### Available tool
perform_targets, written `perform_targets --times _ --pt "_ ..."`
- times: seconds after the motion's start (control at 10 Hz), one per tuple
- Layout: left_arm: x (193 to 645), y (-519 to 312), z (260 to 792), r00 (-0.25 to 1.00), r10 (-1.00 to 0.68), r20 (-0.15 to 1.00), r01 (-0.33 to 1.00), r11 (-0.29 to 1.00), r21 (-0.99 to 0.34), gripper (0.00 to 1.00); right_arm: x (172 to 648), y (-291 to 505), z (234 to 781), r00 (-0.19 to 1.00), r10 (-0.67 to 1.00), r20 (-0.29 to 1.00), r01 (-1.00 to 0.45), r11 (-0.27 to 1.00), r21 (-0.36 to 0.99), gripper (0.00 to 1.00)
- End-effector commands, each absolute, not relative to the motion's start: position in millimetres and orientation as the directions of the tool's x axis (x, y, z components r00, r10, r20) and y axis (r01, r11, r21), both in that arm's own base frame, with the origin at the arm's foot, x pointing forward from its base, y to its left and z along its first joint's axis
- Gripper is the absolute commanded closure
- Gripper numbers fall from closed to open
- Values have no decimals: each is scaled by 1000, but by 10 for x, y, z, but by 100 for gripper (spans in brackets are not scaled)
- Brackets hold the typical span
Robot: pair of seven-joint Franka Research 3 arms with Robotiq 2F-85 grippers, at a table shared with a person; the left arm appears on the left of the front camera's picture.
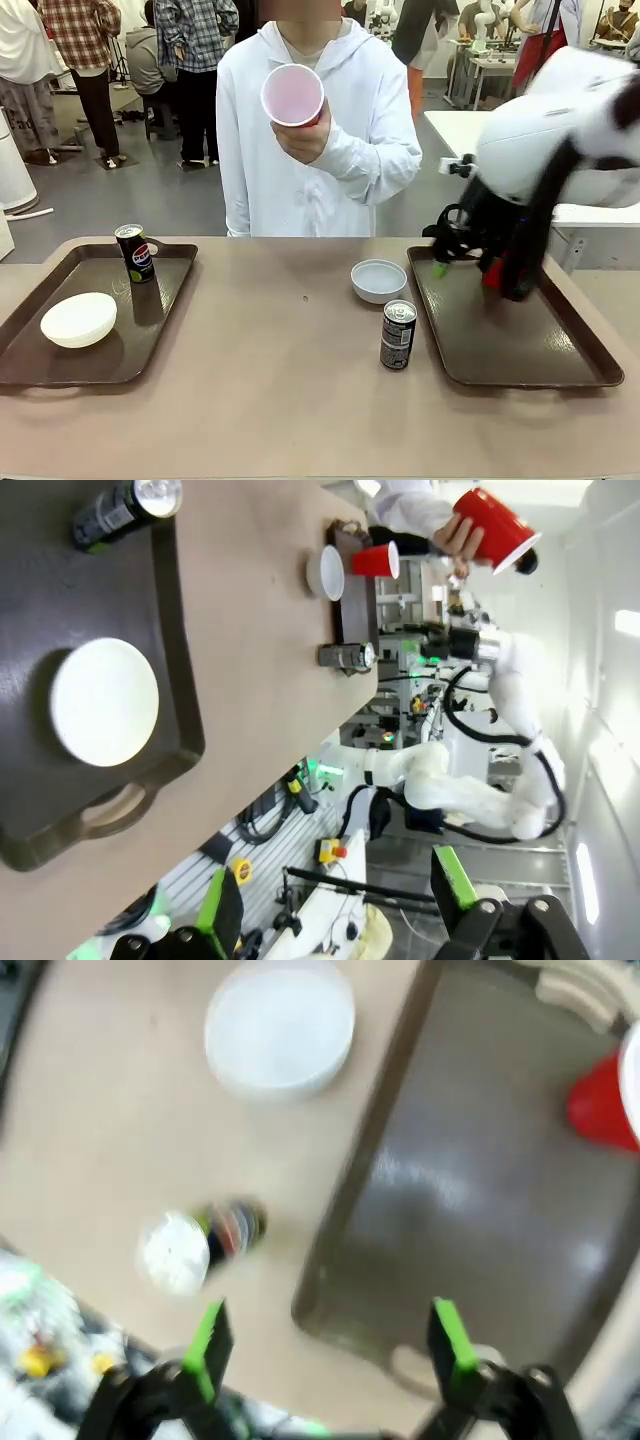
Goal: Prepare tableware on both trays.
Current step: Pick up a Picnic Bowl from the table and place it on a Handle tray.
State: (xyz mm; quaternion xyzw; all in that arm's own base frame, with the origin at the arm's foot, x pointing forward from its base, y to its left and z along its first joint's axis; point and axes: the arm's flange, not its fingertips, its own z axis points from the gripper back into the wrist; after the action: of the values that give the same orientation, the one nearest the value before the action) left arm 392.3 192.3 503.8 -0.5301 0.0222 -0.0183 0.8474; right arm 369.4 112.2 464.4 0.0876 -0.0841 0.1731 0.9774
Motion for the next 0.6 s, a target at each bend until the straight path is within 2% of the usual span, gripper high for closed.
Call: perform_targets --times 0.0,0.4,0.5 --pt "3932 1933 5091 999 -46 -22 -1 425 -905 0 3030 609 5021 920 356 166 -381 911 156 0" --pt "3932 1933 5091 999 -46 -22 -1 425 -905 0 3089 656 4781 879 439 186 -472 859 199 0" --pt "3932 1933 5091 999 -46 -22 -1 425 -905 0 2917 564 5050 903 393 174 -422 885 195 0"
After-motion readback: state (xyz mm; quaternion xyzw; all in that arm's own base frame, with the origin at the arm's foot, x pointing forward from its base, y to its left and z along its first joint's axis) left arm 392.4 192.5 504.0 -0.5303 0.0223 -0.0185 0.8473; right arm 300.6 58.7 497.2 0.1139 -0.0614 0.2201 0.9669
